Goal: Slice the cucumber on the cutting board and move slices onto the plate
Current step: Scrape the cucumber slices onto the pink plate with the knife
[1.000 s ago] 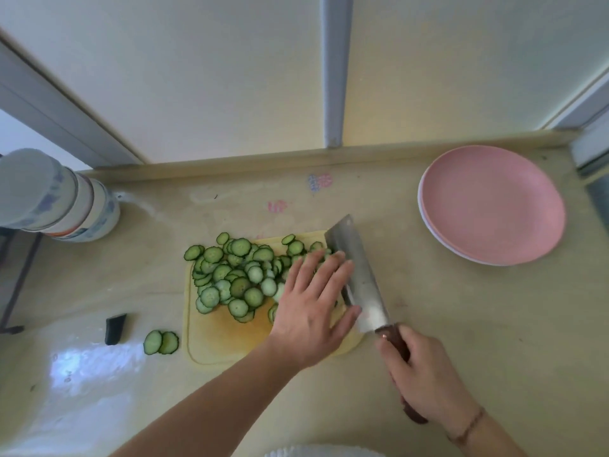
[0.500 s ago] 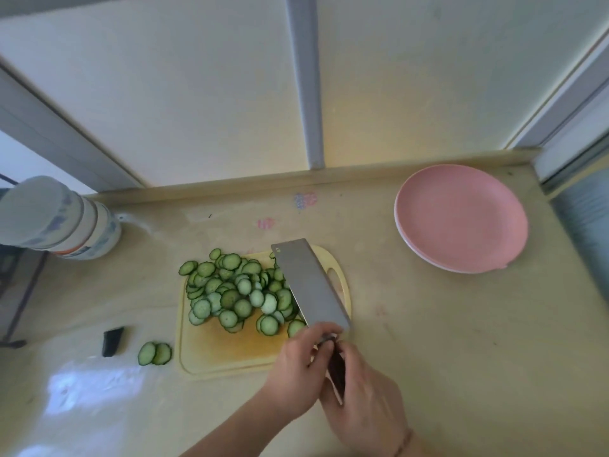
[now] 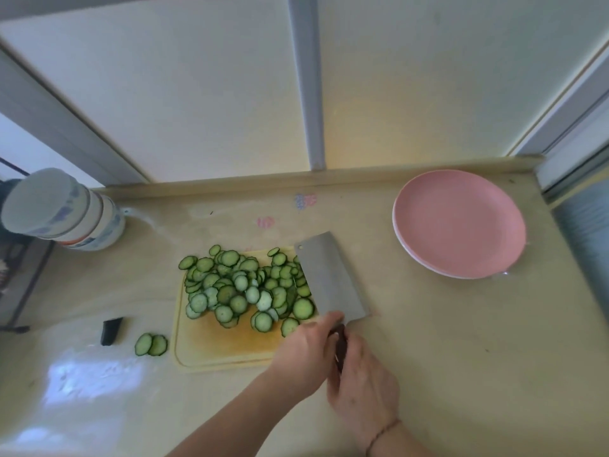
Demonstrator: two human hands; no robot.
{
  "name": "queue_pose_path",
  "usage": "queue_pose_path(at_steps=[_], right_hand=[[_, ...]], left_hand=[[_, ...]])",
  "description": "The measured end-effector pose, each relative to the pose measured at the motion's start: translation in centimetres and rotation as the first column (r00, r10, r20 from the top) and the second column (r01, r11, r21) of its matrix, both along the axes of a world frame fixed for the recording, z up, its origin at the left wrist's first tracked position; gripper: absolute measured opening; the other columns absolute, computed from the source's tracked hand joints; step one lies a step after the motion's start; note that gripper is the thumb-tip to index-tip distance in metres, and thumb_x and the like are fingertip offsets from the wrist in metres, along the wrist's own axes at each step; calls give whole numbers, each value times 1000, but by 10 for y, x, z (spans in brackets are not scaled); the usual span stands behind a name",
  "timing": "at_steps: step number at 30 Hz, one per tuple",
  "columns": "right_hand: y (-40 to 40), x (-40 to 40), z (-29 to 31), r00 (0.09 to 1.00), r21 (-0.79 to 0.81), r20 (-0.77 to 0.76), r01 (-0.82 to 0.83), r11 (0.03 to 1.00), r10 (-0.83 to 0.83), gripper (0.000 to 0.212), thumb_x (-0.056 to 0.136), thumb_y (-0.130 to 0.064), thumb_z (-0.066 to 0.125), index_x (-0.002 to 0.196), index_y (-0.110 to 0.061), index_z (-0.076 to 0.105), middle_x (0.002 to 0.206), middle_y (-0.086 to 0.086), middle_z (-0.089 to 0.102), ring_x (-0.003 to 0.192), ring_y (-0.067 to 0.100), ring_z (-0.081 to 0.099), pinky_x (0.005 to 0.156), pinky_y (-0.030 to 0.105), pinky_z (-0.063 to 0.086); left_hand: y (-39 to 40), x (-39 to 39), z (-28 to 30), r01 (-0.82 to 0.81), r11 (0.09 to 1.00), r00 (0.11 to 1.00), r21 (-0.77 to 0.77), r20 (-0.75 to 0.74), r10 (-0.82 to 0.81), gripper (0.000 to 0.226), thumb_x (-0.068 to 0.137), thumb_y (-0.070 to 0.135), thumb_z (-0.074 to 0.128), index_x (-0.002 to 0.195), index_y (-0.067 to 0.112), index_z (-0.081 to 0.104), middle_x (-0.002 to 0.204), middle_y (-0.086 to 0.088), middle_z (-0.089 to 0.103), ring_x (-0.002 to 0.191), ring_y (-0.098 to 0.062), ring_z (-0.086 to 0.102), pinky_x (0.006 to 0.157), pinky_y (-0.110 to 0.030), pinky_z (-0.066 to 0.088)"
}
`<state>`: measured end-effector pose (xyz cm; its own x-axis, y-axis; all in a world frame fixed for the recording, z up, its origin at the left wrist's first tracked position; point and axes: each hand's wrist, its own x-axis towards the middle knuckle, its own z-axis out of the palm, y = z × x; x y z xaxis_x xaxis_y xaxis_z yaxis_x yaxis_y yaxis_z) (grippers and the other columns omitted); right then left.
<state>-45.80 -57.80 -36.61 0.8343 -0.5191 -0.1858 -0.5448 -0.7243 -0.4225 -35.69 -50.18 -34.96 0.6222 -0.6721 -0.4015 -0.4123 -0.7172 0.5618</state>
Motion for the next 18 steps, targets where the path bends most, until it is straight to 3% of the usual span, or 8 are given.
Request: queue_pose_path(at_steps=[3,5,6,8,10,13,15,18], right_hand=[[-5,-3,2,989,-26,-85,-120,992,117,43,65,-49,57,99,-24,51,72,-8,58,42,9,58,34,26,23],[-13,-6,12,973,21,-127,-191,981,192,43,76,-52,52,109,-25,48,89,-6,60,62,12,66,43,28,36],[-21,-6,16,972,67,-141,-180,981,188,43,84,-54,45,117,-26,47,102,-5,59,79,16,68,56,31,45],[-51,-9,24,995,181,-88,-40,983,56,43,89,-58,42,121,-30,52,108,-9,59,95,17,65,75,33,49],[-98,-15,37,975,209,70,192,959,-210,26,88,-45,61,106,-26,65,86,-7,67,81,21,67,70,34,49],[-192,-26,40,826,110,286,475,873,-485,5,83,-13,73,85,-10,70,73,13,71,70,35,68,63,38,49],[-252,-25,39,777,75,278,568,819,-564,6,84,-11,71,84,-7,67,80,18,70,76,37,66,67,34,44],[-308,-14,29,778,117,161,596,795,-607,16,88,-25,68,84,-12,60,85,16,67,80,32,62,70,32,42]], left_hand=[[4,1,-5,36,999,999,30,20,-37,36,103,25,46,138,35,46,113,-2,70,98,-23,66,78,-37,53],[4,1,0,75,993,996,91,33,-78,35,103,27,47,136,37,46,111,0,68,96,-23,65,73,-32,51],[3,2,2,91,988,994,121,56,-99,32,103,30,47,134,36,49,107,2,68,94,-22,65,71,-31,50],[-7,7,10,105,986,983,130,135,-122,28,101,38,44,125,30,57,101,5,67,90,-21,65,72,-33,52],[-30,17,18,72,996,982,43,171,-78,28,100,41,47,117,26,64,98,5,69,90,-21,66,75,-35,53],[-93,40,23,13,1000,995,-11,103,-11,20,100,40,55,102,24,66,81,4,67,80,-19,65,71,-32,53],[-141,57,22,-14,1000,995,4,95,13,24,100,45,56,92,23,63,81,2,66,79,-21,64,70,-31,53],[-197,82,14,-100,995,989,30,113,96,33,99,49,55,90,18,59,97,-10,66,90,-33,64,74,-36,52]])
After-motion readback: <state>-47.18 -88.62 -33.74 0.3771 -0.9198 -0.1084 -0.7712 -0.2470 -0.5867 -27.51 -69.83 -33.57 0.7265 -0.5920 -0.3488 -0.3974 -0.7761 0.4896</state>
